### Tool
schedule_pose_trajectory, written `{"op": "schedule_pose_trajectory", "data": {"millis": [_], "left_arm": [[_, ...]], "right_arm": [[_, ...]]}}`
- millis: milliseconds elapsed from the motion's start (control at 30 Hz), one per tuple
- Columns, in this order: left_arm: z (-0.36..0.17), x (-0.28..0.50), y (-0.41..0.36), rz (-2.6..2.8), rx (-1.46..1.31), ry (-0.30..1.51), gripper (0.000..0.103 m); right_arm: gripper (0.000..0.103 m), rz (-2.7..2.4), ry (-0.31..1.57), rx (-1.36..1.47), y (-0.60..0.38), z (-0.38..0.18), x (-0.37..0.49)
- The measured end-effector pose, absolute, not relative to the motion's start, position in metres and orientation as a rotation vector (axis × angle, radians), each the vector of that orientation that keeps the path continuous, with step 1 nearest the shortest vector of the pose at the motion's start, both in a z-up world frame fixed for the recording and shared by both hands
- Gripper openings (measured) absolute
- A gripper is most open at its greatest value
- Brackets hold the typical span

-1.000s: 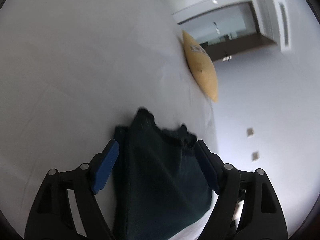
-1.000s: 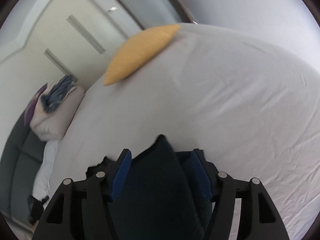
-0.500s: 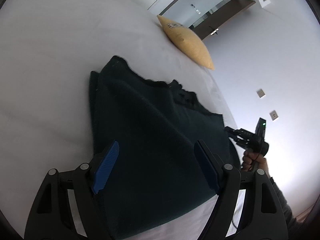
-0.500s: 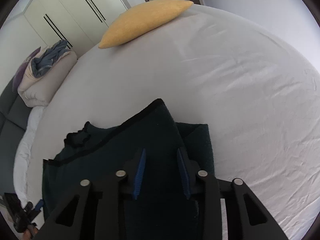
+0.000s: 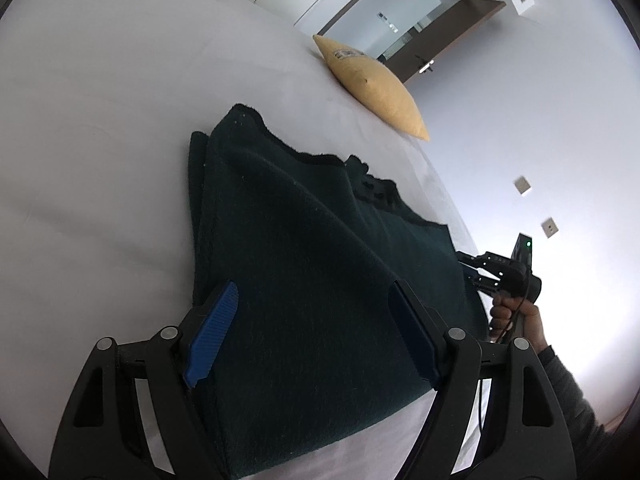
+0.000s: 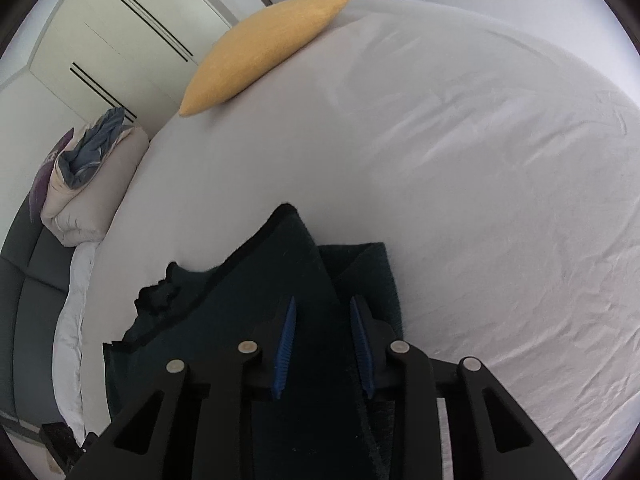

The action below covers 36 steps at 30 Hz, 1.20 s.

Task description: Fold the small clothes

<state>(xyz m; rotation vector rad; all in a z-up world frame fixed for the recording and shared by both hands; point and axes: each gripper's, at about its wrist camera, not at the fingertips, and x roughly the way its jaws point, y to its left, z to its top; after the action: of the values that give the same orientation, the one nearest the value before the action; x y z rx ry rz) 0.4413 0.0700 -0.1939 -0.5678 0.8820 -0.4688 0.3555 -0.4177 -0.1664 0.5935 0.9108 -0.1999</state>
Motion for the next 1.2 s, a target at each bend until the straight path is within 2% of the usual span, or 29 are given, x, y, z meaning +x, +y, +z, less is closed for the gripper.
{"op": "schedule_pose_trajectory", "data": {"millis": [67,100,133,733,967,1100,1200], "left_arm": [[-0.194,0.440,0.072,-0.468,-0.576,0.878,0.077],[-0.193,0.440,0.072,-0.467,-0.582,0.874,0.077],[-0.193,0.440,0.073,-0.465,-0.588,0.873,0.077],[-0.196,0.429,0.065,-0.448,-0.549,0.883,0.077],[-0.194,0.416,0.061,-0.450,-0.497,0.882,0.077],[-0.184,0.419,0.064,-0.430,-0.500,0.864,0.077],[-0.172,0.426,0.062,-0.425,-0.473,0.834,0.077]], "right_arm": [[0.032,-0.181,0.939,0.545,-0.410,-0.167,0.359],[0.026,-0.178,0.942,0.525,-0.407,-0.165,0.360],[0.011,-0.172,0.945,0.519,-0.406,-0.164,0.361],[0.007,-0.359,0.865,0.487,-0.429,-0.167,0.347],[0.007,-0.405,0.819,0.585,-0.446,-0.177,0.328],[0.008,-0.429,0.822,0.562,-0.443,-0.171,0.333],[0.013,-0.392,0.808,0.593,-0.445,-0.175,0.331]]}}
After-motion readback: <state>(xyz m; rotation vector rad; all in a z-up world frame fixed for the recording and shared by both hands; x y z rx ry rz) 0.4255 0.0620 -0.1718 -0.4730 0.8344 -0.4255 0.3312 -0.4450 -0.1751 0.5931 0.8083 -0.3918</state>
